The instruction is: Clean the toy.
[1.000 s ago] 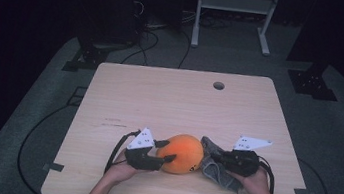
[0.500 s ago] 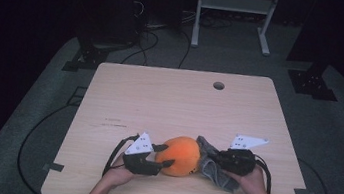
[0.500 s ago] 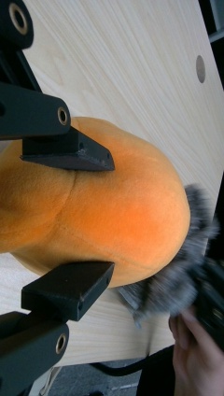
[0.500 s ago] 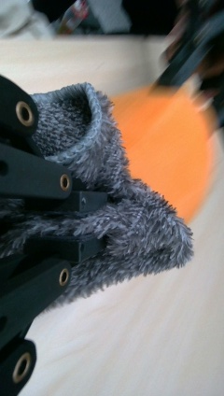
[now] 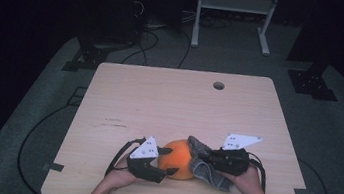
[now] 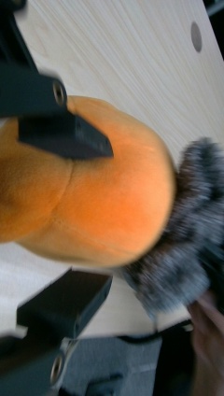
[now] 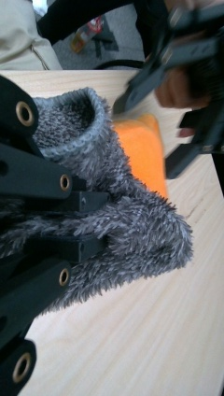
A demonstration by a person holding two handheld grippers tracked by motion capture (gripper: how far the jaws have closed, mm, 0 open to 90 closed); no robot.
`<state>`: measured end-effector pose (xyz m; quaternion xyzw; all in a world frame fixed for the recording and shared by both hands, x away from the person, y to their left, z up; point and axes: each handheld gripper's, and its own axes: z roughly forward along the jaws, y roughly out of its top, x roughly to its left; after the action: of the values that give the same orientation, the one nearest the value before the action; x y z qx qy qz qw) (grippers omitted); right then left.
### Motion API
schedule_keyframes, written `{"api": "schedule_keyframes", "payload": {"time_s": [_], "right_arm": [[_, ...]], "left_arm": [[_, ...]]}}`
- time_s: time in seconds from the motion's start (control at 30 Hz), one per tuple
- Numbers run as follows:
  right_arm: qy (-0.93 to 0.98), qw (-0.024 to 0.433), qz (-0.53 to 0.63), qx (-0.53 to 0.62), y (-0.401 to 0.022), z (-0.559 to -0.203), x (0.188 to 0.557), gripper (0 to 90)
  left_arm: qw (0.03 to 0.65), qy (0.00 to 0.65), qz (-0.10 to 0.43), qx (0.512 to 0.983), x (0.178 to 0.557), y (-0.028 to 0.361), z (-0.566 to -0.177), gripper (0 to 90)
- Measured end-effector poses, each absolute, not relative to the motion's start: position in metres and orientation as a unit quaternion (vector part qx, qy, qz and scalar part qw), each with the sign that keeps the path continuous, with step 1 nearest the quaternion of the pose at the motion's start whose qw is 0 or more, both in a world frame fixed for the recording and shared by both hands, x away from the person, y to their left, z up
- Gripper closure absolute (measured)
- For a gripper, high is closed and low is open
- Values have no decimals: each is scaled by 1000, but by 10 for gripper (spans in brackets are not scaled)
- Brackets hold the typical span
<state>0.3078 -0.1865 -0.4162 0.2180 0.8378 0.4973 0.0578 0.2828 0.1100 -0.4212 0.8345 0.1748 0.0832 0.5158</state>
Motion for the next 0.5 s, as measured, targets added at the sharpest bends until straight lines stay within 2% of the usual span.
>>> {"api": "schedule_keyframes", "payload": {"time_s": [0.07, 0.13, 0.2, 0.23, 0.27, 0.3, 0.33, 0.4, 0.5], "right_arm": [[836, 57, 498, 224, -191, -421, 306, 816], [835, 53, 499, 227, -195, -424, 306, 816], [835, 49, 496, 231, -199, -425, 306, 815], [836, 49, 496, 231, -200, -425, 307, 815], [837, 50, 493, 231, -200, -425, 306, 815], [839, 57, 488, 233, -201, -426, 305, 815], [835, 56, 494, 235, -204, -426, 305, 815], [828, 53, 503, 240, -208, -424, 305, 815], [827, 65, 505, 239, -209, -418, 305, 816]], "left_arm": [[513, 196, 84, 831, 286, 111, -417, 169], [495, 219, 93, 836, 293, 110, -418, 123], [476, 241, 58, 844, 302, 104, -427, 112], [472, 240, 39, 847, 304, 100, -433, 132], [476, 231, 62, 846, 300, 95, -436, 167], [476, 225, 70, 847, 299, 95, -433, 342], [482, 215, 89, 845, 298, 94, -430, 395], [492, 196, 115, 840, 297, 93, -425, 445], [495, 183, 135, 839, 301, 92, -421, 449]]}}
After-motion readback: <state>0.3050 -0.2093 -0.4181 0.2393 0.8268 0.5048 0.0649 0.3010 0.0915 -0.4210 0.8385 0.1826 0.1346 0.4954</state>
